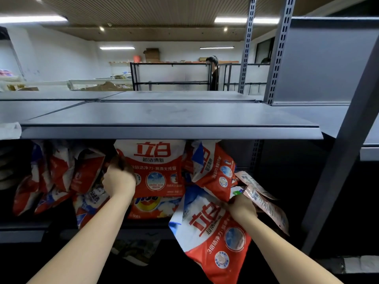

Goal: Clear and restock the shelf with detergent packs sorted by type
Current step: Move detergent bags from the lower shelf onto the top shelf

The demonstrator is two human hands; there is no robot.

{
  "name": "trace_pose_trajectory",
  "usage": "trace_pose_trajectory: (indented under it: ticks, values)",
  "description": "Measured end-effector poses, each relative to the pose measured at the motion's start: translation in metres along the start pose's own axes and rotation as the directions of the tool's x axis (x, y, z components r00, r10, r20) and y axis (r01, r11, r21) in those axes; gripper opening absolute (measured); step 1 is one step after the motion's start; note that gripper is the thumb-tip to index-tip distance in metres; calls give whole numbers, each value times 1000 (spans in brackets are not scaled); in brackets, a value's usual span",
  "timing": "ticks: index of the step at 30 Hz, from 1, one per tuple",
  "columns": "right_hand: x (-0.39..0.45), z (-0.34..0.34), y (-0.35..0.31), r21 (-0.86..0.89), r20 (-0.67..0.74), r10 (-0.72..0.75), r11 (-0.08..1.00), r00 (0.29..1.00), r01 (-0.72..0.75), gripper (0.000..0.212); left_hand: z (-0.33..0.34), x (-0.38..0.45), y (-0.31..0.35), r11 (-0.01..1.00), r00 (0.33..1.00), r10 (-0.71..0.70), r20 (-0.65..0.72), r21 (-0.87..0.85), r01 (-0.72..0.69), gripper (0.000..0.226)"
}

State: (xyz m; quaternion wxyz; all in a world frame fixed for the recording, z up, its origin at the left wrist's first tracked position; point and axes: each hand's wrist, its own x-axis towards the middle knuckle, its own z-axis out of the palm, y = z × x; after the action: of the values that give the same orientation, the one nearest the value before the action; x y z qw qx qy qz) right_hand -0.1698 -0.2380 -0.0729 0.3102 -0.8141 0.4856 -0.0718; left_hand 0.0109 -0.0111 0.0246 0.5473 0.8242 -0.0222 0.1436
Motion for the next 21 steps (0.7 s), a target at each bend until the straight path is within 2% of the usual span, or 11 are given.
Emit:
trace_pose_trajectory:
  ticks: [5, 11, 14, 17, 21]
  values:
    - [-2, 5, 8, 62, 72, 3, 998, 997, -7, 56, -6, -15, -3, 999, 998, 35, 45, 21, -36, 39]
    - [-11, 10, 13, 128, 145, -2, 992, 990, -17, 40, -16, -20, -10, 999, 997, 17, 72, 43, -20, 33]
    - [-19, 21, 12, 205, 69, 27, 978, 997, -41, 46, -20, -20, -13, 999, 997, 12, 78, 33, -14, 31]
    - [-23, 23, -1, 195, -51, 12, 981, 999, -2, 48, -26, -21, -13, 999, 996, 19, 86, 47, -23, 31]
    - [-20, 7, -24, 239, -84, 3, 971, 996, 17, 41, -29, -19, -14, 998, 995, 20, 93, 49, -24, 31]
